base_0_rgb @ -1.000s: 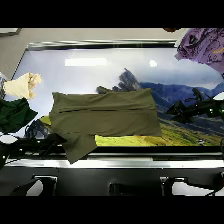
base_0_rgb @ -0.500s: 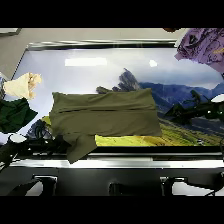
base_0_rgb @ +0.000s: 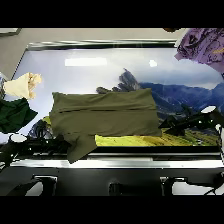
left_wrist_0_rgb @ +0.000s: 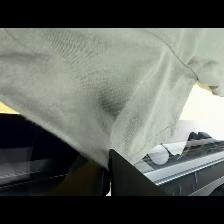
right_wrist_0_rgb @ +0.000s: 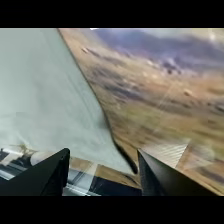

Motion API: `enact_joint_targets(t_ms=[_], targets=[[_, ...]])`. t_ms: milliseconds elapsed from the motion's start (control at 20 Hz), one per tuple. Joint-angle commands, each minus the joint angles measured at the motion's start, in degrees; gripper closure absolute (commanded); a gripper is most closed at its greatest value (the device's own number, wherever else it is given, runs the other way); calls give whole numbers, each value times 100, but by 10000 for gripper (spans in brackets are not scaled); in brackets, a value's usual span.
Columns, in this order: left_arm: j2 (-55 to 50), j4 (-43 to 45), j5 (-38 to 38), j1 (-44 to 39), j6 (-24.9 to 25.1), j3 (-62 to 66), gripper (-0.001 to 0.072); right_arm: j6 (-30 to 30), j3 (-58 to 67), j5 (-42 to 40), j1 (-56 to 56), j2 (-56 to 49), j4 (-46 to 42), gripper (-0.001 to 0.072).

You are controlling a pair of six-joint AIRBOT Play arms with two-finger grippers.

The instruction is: Fold the clothes and pants, and hang the long-sleeved shirts on hangers.

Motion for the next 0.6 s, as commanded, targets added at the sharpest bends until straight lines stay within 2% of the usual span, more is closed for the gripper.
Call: enact_joint_targets(t_ms=[0, 250, 300, 400, 450, 550], targets=[[-4, -7, -7, -4, 2, -2, 691, -133, -291, 11, -2, -11, 61, 220], [-4, -7, -4, -2, 2, 0, 691, -184, -393, -114, 337, -55, 142, 226], [-2, -7, -7, -2, 2, 0, 691, -105, -393, -199, 518, -85, 76, 275], [17, -7, -9, -2, -17, 13, 691, -52, -393, -389, 758, -70, 107, 650], [28, -7, -15, 4, -17, 33, 692, -15, -391, -457, 780, -28, 140, 682], [31, 2, -85, 11, -15, 131, 693, 260, -391, -614, 769, 214, -68, 683]])
